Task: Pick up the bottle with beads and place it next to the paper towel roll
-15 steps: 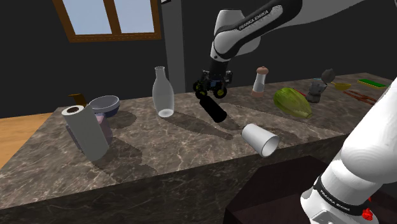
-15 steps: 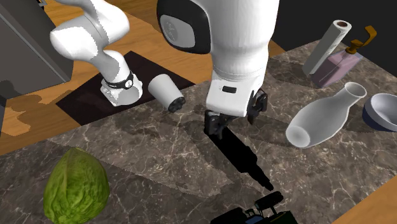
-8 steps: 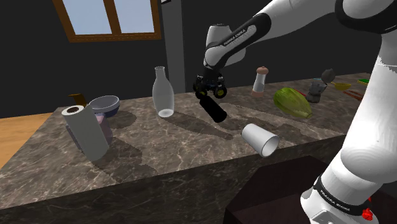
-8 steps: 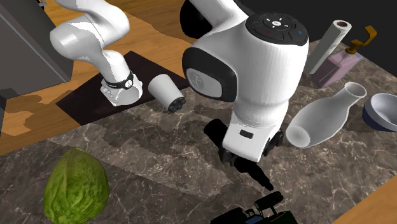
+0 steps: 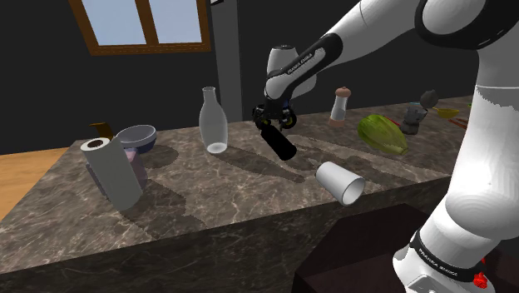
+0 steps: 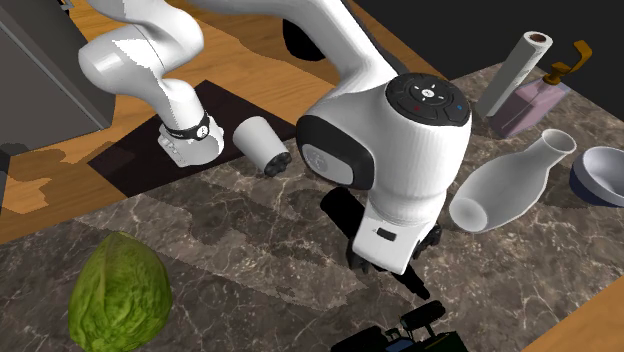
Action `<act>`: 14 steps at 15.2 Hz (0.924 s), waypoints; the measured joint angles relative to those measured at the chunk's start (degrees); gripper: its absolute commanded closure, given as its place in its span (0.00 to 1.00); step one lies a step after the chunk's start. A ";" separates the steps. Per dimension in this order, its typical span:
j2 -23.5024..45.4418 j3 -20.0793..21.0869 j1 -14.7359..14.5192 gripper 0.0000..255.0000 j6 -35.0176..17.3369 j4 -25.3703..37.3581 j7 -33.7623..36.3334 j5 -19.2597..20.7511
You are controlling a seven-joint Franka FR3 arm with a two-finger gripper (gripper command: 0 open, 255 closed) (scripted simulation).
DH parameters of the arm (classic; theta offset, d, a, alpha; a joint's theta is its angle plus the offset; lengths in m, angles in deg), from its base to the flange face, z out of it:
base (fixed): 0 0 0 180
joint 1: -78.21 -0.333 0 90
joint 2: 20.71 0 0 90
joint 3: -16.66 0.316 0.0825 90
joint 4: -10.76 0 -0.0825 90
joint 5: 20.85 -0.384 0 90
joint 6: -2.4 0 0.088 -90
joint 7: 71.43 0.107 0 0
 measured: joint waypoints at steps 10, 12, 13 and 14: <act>0.39 -0.03 -0.03 1.00 -0.49 -0.06 0.09 0.09; 0.40 -0.03 -0.03 1.00 -0.48 -0.06 0.09 0.09; 0.40 -0.04 -0.03 1.00 -0.48 -0.06 0.09 0.09; 0.40 -0.04 -0.03 1.00 -0.48 -0.05 0.09 0.09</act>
